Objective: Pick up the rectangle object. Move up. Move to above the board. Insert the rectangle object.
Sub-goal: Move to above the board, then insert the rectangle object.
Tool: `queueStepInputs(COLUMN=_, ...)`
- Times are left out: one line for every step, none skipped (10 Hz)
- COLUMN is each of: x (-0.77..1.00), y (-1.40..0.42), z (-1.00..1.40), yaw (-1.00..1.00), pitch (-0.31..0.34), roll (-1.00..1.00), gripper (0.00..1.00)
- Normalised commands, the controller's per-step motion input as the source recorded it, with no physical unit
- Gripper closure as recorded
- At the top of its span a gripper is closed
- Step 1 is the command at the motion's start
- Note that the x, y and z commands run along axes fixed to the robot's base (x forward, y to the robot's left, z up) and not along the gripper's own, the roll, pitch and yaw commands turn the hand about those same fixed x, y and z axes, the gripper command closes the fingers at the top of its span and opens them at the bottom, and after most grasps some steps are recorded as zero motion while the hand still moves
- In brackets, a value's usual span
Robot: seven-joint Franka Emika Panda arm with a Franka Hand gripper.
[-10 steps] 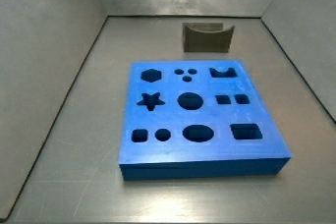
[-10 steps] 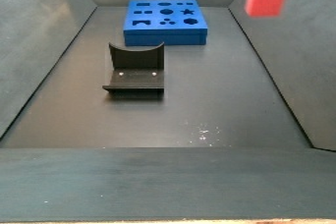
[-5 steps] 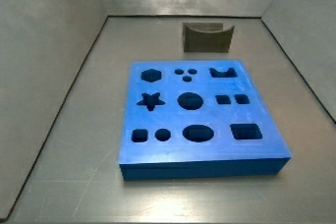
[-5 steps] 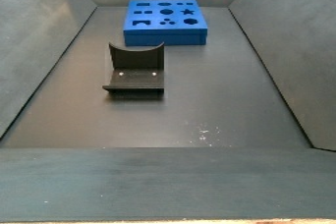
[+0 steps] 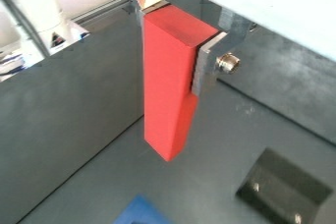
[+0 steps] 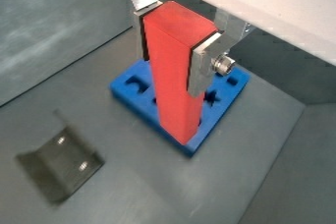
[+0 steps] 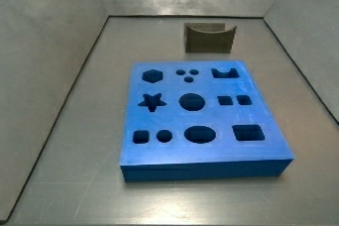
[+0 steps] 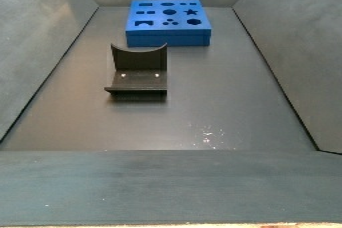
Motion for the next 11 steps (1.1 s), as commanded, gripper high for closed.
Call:
queueStepInputs(x=0.29, y=-1.00, z=0.00, yaw=0.01, pitch=0.063, roll=0.00, gripper=1.00)
queueStepInputs(x=0.30, y=-1.00, z=0.00, yaw=0.01, pitch=0.065, roll=0.00, gripper=1.00)
queueStepInputs(x=0.33, y=-1.00, z=0.01, yaw=0.01, pitch=0.073, roll=0.00, gripper=1.00)
queueStepInputs(x=0.34, y=-1.00, z=0.01, yaw=0.01, pitch=0.079, roll=0.00, gripper=1.00)
queueStepInputs(x=0.26, y=-0.68, z=0.02, yaw=0.01, pitch=0.093, roll=-0.01, gripper=1.00)
queueStepInputs(x=0.18, y=-0.43, z=0.02, yaw=0.01, pitch=0.101, roll=0.00, gripper=1.00)
queueStepInputs(x=0.11, y=-0.23, z=0.03, yaw=0.01, pitch=0.101, roll=0.01, gripper=1.00)
queueStepInputs(x=0.09, y=-0.17, z=0.03, yaw=0.01, pitch=0.095, roll=0.01, gripper=1.00)
queueStepInputs(x=0.00, y=-0.02, z=0.00, yaw=0.00, pitch=0.000, roll=0.00, gripper=1.00)
queueStepInputs(x=0.06, y=-0.05, z=-0.06, yaw=0.00, pitch=-0.009, roll=0.00, gripper=1.00)
queueStepInputs(x=0.20, y=-0.07, z=-0.22, yaw=-0.05, pitch=-0.097, roll=0.00, gripper=1.00)
